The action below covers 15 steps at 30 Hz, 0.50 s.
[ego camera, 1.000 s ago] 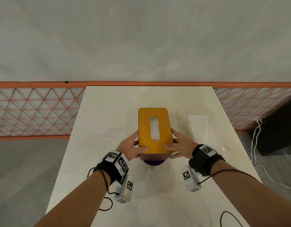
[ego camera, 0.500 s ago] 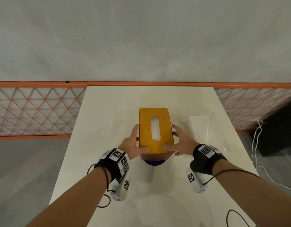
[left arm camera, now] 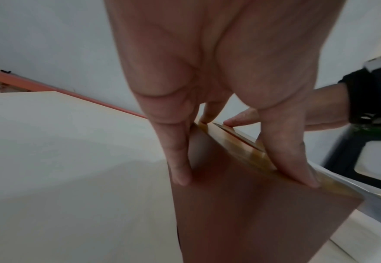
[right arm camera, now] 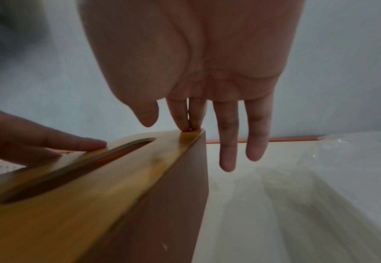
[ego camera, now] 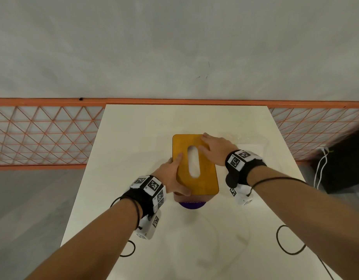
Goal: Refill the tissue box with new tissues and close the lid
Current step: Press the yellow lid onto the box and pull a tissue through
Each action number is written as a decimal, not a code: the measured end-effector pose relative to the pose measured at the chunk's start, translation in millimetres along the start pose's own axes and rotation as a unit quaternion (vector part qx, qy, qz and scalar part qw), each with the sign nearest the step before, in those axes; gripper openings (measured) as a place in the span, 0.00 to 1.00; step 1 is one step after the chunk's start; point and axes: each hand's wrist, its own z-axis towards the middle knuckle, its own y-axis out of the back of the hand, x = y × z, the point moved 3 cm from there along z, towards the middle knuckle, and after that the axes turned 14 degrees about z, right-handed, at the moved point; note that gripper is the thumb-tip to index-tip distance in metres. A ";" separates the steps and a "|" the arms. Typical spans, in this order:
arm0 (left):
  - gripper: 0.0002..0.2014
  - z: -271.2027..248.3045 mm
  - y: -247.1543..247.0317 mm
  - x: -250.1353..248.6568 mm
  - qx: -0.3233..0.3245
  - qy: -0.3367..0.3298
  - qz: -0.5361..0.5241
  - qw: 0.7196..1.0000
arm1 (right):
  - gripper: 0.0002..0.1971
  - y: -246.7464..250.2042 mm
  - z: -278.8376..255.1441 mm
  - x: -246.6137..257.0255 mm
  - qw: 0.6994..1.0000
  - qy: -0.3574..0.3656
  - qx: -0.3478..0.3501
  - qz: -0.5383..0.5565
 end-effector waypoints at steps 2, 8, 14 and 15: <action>0.68 0.3 0.6 0.4 -0.002 0.001 0.004 1.000 | 0.30 1.2 1.5 3.4 1.000 -0.003 -0.011 -0.023; 0.69 1.1 -0.4 1.5 0.005 0.004 0.009 1.000 | 0.28 -6.9 0.0 -3.4 0.999 -0.017 -0.026 0.007; 0.68 -2.1 -0.1 0.8 -0.003 0.011 0.008 1.000 | 0.25 13.6 10.0 20.4 0.995 -0.043 0.000 -0.087; 0.68 -2.5 -0.4 0.8 -0.002 0.010 0.007 1.000 | 0.24 12.7 13.0 27.7 0.996 -0.021 0.002 -0.085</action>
